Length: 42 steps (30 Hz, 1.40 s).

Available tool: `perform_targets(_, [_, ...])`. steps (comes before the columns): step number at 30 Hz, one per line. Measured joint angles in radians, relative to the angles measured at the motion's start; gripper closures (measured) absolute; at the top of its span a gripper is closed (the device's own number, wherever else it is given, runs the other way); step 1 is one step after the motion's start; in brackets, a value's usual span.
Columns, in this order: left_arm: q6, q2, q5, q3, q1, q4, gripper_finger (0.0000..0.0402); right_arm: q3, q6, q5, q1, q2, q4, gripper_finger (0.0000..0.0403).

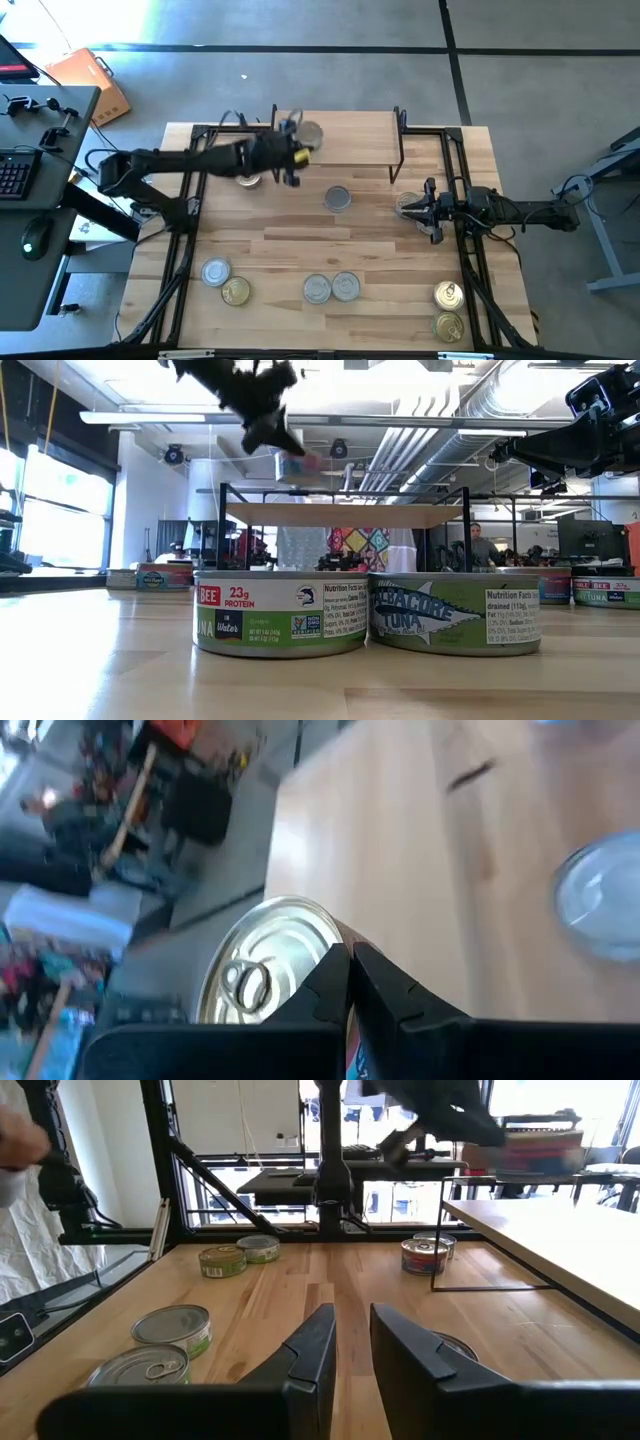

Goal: Stack canned seafood by type on shelf
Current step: Put the blue pink tuna can on the shelf, then put the green white tuna can on the shelf

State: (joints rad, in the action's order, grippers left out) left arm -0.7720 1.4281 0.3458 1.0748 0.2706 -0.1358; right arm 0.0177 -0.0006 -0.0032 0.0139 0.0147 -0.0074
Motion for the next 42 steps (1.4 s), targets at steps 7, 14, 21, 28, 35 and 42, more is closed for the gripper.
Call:
perform_targets(7, [0.038,0.006,-0.189,0.003,0.216,-0.027,0.0401,0.0,0.0,0.0,0.0,0.0,0.0,0.0346])
perform_targets(14, [0.053,0.067,-0.26,0.003,0.281,-0.024,0.0401,0.0,0.0,0.0,0.0,0.0,0.0,0.0346])
perform_targets(21, [0.052,0.096,-0.221,0.005,0.292,-0.016,0.0401,0.0,0.0,0.0,0.0,0.0,0.0,0.0346])
perform_targets(28, [0.06,0.089,-0.167,0.005,0.292,-0.031,0.0397,0.0,0.0,0.0,0.0,0.0,0.0,0.0346])
perform_targets(35, [0.06,0.084,-0.166,0.005,0.288,-0.054,0.0342,0.0,0.0,0.0,0.0,0.0,0.0,0.0346])
perform_targets(42, [0.062,0.029,-0.163,0.001,0.263,-0.07,0.0295,0.0,0.0,0.0,0.0,0.0,0.0,0.0346])
